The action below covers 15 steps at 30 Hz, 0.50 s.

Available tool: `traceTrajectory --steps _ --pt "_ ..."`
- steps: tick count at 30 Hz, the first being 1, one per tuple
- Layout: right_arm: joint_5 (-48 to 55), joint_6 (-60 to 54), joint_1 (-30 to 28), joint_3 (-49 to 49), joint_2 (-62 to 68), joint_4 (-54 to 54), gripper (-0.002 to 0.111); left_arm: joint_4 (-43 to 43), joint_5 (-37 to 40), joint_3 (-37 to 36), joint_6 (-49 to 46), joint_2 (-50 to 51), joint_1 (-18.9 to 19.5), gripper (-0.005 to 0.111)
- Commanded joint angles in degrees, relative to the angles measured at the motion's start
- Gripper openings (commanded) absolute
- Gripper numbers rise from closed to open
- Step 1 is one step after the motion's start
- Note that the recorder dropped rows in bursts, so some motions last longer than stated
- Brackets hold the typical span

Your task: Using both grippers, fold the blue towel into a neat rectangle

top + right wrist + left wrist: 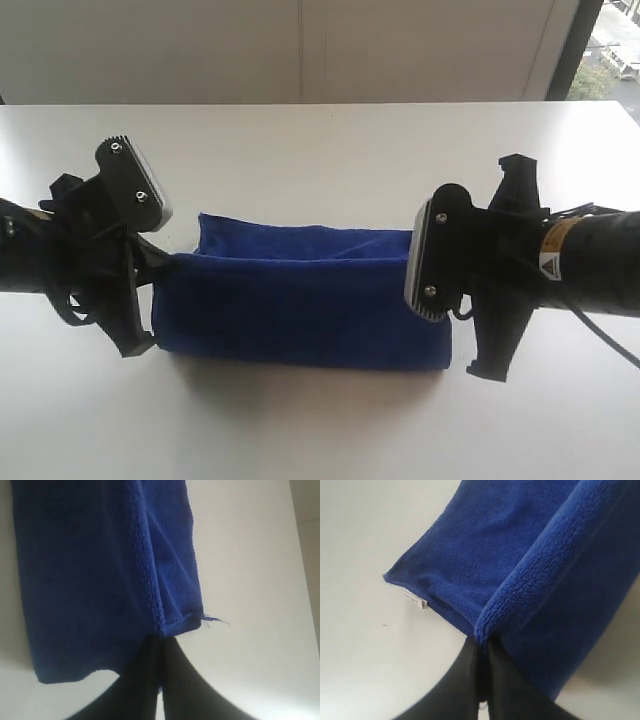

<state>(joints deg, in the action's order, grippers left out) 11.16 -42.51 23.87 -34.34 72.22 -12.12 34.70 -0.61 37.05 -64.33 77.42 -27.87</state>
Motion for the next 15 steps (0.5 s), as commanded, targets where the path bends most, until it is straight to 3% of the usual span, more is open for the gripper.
traceTrajectory --steps 1,15 --pt "-3.17 0.72 -2.96 -2.23 4.25 -0.56 0.000 0.81 -1.35 2.39 0.10 3.30 -0.23 0.000" --pt "-6.46 2.23 -5.80 -8.63 16.38 -0.34 0.000 0.46 -5.99 12.38 -0.93 15.92 -0.23 0.000"
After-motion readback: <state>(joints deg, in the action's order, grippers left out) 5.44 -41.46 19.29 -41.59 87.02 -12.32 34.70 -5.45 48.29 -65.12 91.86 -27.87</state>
